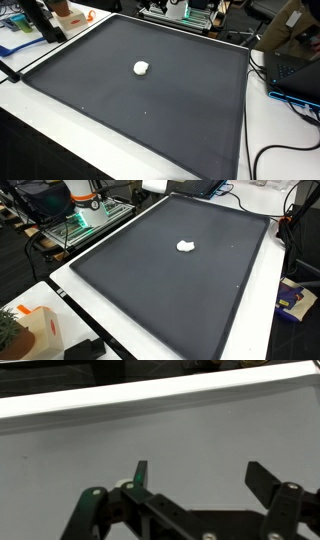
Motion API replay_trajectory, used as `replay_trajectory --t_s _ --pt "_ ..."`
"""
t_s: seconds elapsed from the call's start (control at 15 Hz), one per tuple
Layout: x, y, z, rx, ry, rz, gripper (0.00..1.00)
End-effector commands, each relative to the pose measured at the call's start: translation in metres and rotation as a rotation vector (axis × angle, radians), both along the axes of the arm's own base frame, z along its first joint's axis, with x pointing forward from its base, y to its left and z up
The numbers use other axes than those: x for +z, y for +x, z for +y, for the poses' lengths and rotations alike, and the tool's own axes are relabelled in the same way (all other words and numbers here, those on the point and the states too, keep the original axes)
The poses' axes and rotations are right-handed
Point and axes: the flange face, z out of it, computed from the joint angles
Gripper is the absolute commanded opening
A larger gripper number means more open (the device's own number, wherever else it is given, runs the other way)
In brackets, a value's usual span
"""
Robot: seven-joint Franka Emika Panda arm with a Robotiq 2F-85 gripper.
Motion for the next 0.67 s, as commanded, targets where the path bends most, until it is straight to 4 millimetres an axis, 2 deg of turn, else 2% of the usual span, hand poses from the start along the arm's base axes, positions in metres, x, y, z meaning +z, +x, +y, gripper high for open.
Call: replay_trajectory --t_s 0.0,0.4,0.6 --pt "0.001 0.003 -0.001 -0.001 0.0 -0.003 1.0" --pt "-0.003 0.009 -0.002 -0.002 0.0 0.001 1.0" --pt "-0.013 -0.019 0.011 0.061 0.074 0.014 1.0"
